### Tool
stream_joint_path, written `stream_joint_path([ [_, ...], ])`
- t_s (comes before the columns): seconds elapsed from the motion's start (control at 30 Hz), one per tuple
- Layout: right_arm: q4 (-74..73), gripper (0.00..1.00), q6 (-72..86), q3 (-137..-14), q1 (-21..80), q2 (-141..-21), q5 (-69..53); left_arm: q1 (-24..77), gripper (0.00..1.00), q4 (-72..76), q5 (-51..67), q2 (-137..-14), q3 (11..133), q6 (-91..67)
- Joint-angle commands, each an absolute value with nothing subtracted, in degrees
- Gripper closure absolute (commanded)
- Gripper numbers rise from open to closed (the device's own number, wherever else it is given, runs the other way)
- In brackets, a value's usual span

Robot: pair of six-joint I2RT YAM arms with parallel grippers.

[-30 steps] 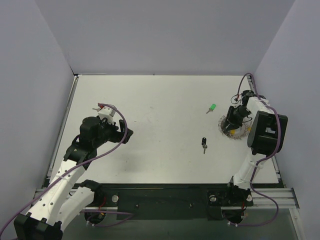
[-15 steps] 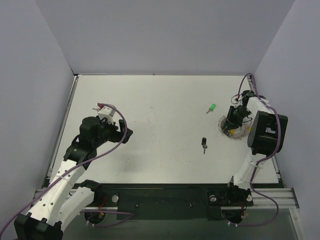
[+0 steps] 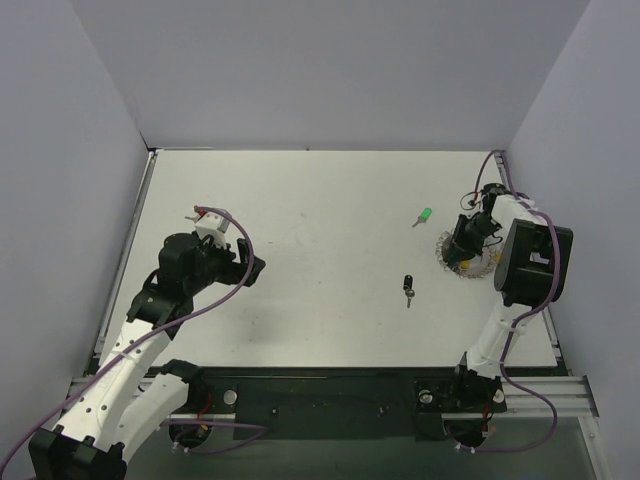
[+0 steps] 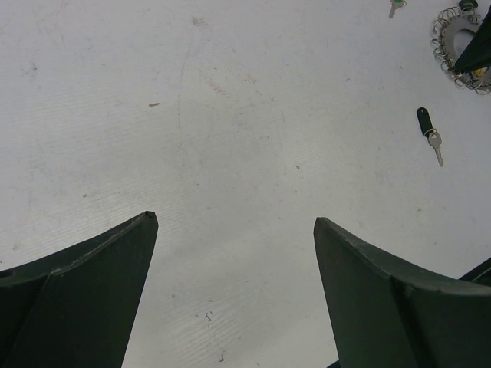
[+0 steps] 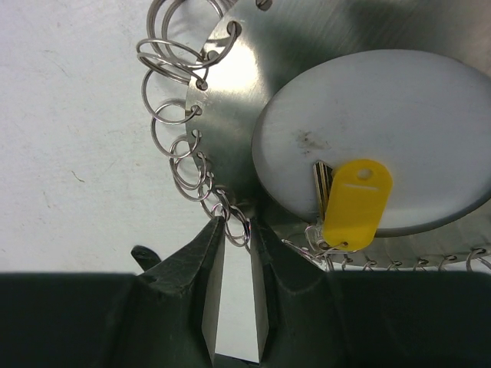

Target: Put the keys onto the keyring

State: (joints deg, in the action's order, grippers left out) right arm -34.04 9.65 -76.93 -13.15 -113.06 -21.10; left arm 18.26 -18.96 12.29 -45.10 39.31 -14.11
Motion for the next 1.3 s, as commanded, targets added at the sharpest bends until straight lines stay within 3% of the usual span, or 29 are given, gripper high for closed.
stream_joint_path([
  [0.0, -36.03, 0.84, 10.37, -76.82, -13.45, -114.08, -20.13, 17.84, 0.07, -15.64, 13.18, -44.74, 39.46, -13.18],
  [0.3, -36.04, 1.0, 10.2, -76.73, -13.62, -112.15, -21.44, 17.75, 0.07, -15.56, 13.18, -45.0, 39.38, -13.18],
  [0.63, -38.48, 1.0, 7.65, -78.13, -16.26, -104.24, -23.55, 17.75, 0.06, -14.94, 14.59, -44.56, 39.2, -13.01],
  [0.97, -49.73, 1.0, -1.4, -89.72, -16.52, -93.35, -24.61, 17.75, 0.12, -5.28, 27.32, -38.24, 34.63, -12.92],
  [1.27, -61.51, 1.0, -10.1, -103.43, -7.4, -85.61, -24.96, 18.28, 0.19, 6.14, 34.01, -32.62, 29.89, -14.32],
])
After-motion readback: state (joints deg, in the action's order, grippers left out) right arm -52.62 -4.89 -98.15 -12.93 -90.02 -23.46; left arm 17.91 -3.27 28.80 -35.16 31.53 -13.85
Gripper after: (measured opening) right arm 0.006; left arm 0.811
